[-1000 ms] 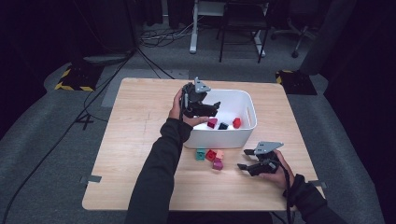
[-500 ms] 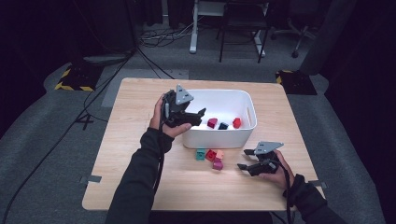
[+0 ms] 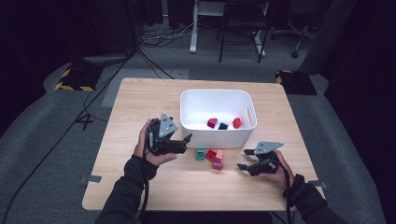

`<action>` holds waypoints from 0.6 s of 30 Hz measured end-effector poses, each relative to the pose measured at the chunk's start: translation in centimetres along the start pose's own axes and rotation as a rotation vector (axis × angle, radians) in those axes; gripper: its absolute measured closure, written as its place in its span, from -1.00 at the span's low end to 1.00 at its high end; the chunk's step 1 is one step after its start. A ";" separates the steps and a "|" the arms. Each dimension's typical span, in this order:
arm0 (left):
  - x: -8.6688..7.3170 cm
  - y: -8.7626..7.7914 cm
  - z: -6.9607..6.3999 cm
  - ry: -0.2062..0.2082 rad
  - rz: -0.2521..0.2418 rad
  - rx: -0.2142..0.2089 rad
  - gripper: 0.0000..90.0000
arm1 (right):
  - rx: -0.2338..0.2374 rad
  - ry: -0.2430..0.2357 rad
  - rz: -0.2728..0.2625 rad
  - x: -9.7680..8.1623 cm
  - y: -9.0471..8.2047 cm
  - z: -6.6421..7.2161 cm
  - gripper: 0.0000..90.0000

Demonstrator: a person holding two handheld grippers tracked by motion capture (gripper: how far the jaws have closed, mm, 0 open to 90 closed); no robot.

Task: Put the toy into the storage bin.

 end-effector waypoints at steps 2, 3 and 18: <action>-1.4 0.7 -1.3 -0.006 0.018 -0.044 -0.60 | 0.000 0.001 0.000 0.0 0.0 0.0 -0.34; -2.1 1.0 -1.8 0.008 0.030 -0.065 -0.61 | 0.000 0.000 0.000 0.0 0.0 0.0 -0.34; -6.7 8.2 -10.2 0.095 0.203 -0.283 -0.53 | 0.000 -0.001 -0.001 0.0 0.0 0.0 -0.35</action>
Point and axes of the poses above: each handheld gripper's, and its own axes: y roughly forward along the jaws, x roughly out of its top, z roughly to its left, the point moved 4 cm from there along y, roughly forward along the jaws, and after that the axes turned 1 degree about -y, right-handed, at the moved point
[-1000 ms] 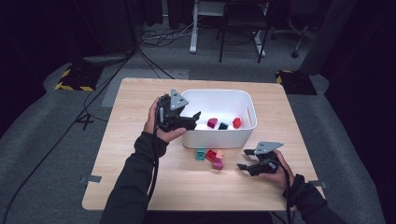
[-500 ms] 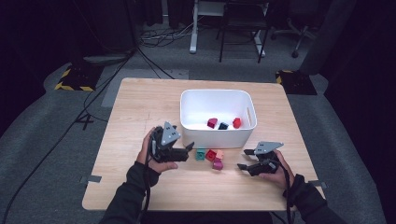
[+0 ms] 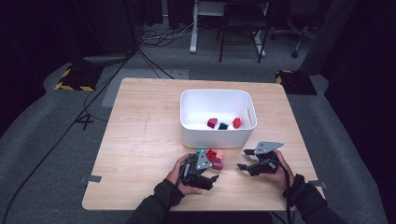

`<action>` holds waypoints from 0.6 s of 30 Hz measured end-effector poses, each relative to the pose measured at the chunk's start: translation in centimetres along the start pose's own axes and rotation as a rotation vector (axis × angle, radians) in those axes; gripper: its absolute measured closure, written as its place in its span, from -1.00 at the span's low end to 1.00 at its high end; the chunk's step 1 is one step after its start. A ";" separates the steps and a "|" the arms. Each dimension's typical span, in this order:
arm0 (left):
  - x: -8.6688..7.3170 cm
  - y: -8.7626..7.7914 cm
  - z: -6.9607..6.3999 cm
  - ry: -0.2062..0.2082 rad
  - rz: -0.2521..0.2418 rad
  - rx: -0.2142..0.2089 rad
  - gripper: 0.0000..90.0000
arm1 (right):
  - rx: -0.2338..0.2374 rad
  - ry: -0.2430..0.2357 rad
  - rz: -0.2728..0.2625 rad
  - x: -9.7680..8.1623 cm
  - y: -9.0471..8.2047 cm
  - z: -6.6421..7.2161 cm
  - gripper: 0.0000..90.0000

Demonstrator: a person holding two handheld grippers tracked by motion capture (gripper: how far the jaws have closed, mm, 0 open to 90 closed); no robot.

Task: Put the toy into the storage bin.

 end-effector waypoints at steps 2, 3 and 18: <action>0.2 0.7 -0.1 0.002 0.005 -0.009 -0.51 | -0.001 0.004 0.003 0.0 0.0 0.0 -0.34; 0.3 1.0 -0.1 0.000 0.001 -0.013 -0.49 | 0.000 0.004 0.002 0.0 0.0 0.0 -0.35; 1.5 3.9 -0.2 -0.017 0.031 0.000 -0.10 | 0.000 0.000 0.001 0.0 0.0 0.0 -0.35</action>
Point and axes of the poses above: each handheld gripper's, and its own axes: y roughly forward along the jaws, x roughly out of its top, z roughly to its left, the point moved 4 cm from there along y, roughly forward along the jaws, and after that the axes turned 1 degree about -y, right-handed, at the moved point
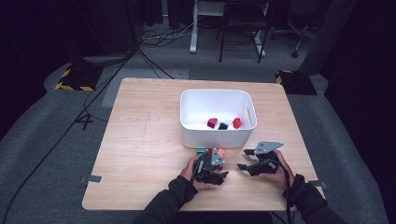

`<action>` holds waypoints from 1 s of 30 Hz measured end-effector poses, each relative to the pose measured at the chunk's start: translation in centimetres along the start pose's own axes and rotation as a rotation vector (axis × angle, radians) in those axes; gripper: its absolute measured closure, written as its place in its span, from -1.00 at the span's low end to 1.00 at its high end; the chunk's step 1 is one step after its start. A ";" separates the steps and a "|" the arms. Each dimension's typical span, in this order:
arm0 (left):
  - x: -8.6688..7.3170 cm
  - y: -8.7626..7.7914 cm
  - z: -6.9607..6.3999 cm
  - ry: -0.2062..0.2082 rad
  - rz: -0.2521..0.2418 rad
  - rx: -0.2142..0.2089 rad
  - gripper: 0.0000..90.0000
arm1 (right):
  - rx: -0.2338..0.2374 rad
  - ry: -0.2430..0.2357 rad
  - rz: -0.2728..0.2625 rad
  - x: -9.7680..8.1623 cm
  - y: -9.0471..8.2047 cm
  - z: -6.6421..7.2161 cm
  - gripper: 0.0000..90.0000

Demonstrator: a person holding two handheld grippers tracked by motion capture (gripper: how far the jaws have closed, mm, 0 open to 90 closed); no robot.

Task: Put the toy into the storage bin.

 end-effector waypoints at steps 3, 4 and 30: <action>0.0 0.1 0.1 -0.002 0.005 0.018 0.13 | 0.000 0.000 0.000 0.0 0.0 0.0 -0.35; 0.0 0.0 0.0 0.000 0.001 0.012 0.19 | 0.000 0.004 0.002 0.0 0.0 0.0 -0.35; -3.6 -8.4 4.6 -0.058 -0.085 0.072 0.25 | 0.000 0.001 0.000 0.0 0.0 0.0 -0.35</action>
Point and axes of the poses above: each handheld gripper's, and its own axes: y roughly forward along the jaws, x roughly out of its top, z roughly to its left, the point moved 4 cm from there along y, roughly forward along the jaws, and after that the axes turned 1 degree about -y, right-handed, at the moved point
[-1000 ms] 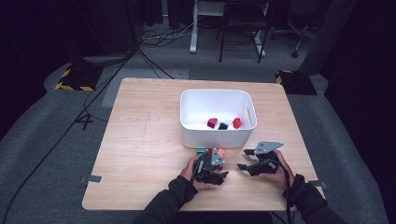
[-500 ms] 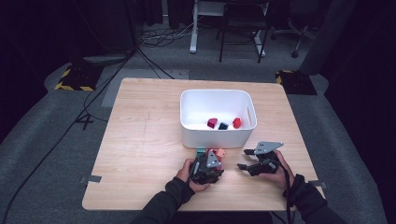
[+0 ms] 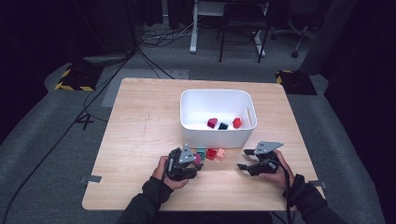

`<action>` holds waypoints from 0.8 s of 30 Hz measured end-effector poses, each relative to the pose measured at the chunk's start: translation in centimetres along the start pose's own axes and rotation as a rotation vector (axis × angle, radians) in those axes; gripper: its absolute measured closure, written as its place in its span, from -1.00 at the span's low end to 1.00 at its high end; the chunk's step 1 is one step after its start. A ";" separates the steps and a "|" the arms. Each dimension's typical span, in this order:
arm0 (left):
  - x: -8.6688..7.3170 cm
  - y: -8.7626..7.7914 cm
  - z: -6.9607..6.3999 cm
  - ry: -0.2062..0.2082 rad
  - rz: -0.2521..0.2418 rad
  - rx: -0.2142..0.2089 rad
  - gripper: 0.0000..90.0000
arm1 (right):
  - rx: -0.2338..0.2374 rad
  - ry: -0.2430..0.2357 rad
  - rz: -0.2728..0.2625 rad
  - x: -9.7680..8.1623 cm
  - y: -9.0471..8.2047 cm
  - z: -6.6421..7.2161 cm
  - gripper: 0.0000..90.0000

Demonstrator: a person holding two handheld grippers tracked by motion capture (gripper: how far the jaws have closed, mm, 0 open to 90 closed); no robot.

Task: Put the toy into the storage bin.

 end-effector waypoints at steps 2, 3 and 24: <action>-0.1 -0.8 0.8 -0.008 -0.013 0.022 0.25 | 0.000 0.000 0.000 0.0 0.0 0.0 -0.35; 0.0 -1.0 1.1 -0.008 -0.019 0.032 0.25 | 0.000 0.000 0.000 0.0 0.0 0.0 -0.35; 1.1 -5.5 7.3 -0.102 -0.109 0.165 0.25 | 0.000 -0.001 0.000 0.0 0.0 0.0 -0.35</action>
Point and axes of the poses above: each handheld gripper's, and its own axes: y roughly forward along the jaws, x roughly out of its top, z roughly to its left, the point moved 4 cm from there along y, roughly forward along the jaws, and after that the axes turned 1 degree about -y, right-handed, at the moved point
